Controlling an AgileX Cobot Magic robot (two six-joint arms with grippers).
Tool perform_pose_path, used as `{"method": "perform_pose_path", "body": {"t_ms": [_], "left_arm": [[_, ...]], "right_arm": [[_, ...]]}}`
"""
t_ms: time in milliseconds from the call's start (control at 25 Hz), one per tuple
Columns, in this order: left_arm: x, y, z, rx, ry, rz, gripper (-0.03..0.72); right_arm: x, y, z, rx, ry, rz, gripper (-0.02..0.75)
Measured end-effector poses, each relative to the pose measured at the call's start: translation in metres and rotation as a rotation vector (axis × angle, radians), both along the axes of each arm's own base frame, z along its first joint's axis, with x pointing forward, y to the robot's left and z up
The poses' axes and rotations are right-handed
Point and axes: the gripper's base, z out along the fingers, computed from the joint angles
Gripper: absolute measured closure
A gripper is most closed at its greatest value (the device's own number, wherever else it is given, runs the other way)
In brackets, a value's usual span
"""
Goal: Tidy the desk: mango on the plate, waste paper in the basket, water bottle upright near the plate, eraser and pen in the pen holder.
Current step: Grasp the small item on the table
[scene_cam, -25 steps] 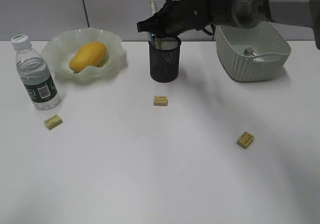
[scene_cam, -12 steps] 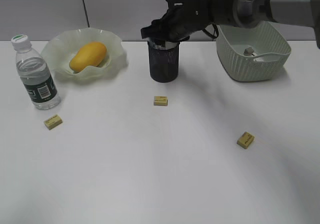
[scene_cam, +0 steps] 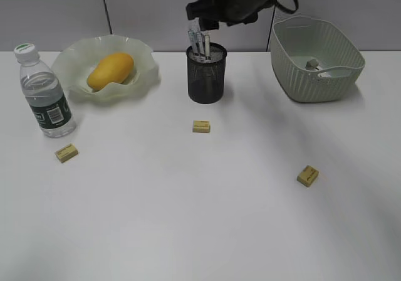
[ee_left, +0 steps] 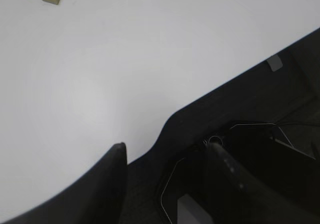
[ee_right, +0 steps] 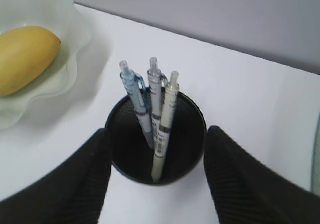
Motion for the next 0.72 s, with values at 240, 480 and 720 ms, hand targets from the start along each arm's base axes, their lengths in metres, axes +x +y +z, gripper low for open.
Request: {"method": "perform_pose_path", "body": {"t_ms": [240,480,720], "left_arm": [[0.0,0.0,0.0,0.0,0.0,0.0,0.306],[0.0,0.0,0.0,0.0,0.0,0.0,0.306],[0.0,0.0,0.0,0.0,0.0,0.0,0.306]], "right_arm": [[-0.033,-0.022,0.034,-0.174,0.181,0.025,0.266],[-0.066,-0.042,0.061,-0.313,0.356,0.054,0.266],[-0.084,-0.047,0.092,-0.24,0.341,0.069,0.265]]}}
